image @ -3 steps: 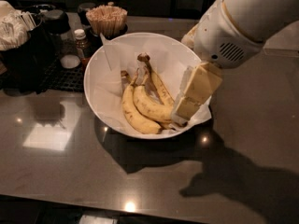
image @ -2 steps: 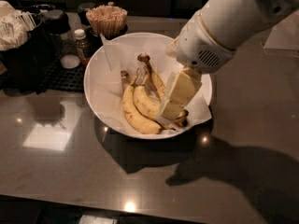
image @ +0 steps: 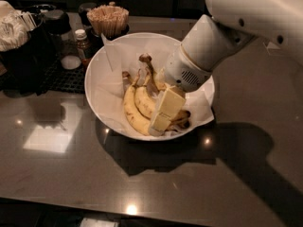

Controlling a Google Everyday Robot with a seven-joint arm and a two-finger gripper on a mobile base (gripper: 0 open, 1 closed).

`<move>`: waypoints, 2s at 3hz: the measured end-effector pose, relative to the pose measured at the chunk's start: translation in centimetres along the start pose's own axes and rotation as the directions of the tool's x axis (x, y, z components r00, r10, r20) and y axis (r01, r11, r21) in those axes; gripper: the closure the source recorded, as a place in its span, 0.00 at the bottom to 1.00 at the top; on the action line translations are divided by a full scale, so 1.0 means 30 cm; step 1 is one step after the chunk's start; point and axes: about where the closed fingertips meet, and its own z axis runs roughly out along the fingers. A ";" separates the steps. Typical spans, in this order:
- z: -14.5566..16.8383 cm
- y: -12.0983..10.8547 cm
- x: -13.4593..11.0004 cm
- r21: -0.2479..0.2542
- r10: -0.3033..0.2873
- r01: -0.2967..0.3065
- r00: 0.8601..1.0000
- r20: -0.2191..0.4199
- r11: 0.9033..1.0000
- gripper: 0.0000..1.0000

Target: Pick banana from white bowl

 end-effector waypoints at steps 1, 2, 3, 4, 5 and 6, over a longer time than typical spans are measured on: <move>0.073 -0.007 0.052 -0.052 0.053 -0.053 0.999 -0.013 0.997 0.00; 0.075 -0.007 0.053 -0.054 0.053 -0.054 0.998 -0.013 0.997 0.00; 0.075 -0.007 0.053 -0.054 0.053 -0.054 0.998 -0.013 0.997 0.19; 0.075 -0.007 0.053 -0.054 0.053 -0.054 0.998 -0.013 0.997 0.42; 0.075 -0.007 0.053 -0.054 0.053 -0.054 0.998 -0.013 0.997 0.65; 0.060 -0.006 0.044 -0.054 0.053 -0.054 0.998 -0.013 0.997 0.88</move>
Offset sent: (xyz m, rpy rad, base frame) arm -0.0001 -0.0016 -0.0242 -0.0045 0.0664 -0.0150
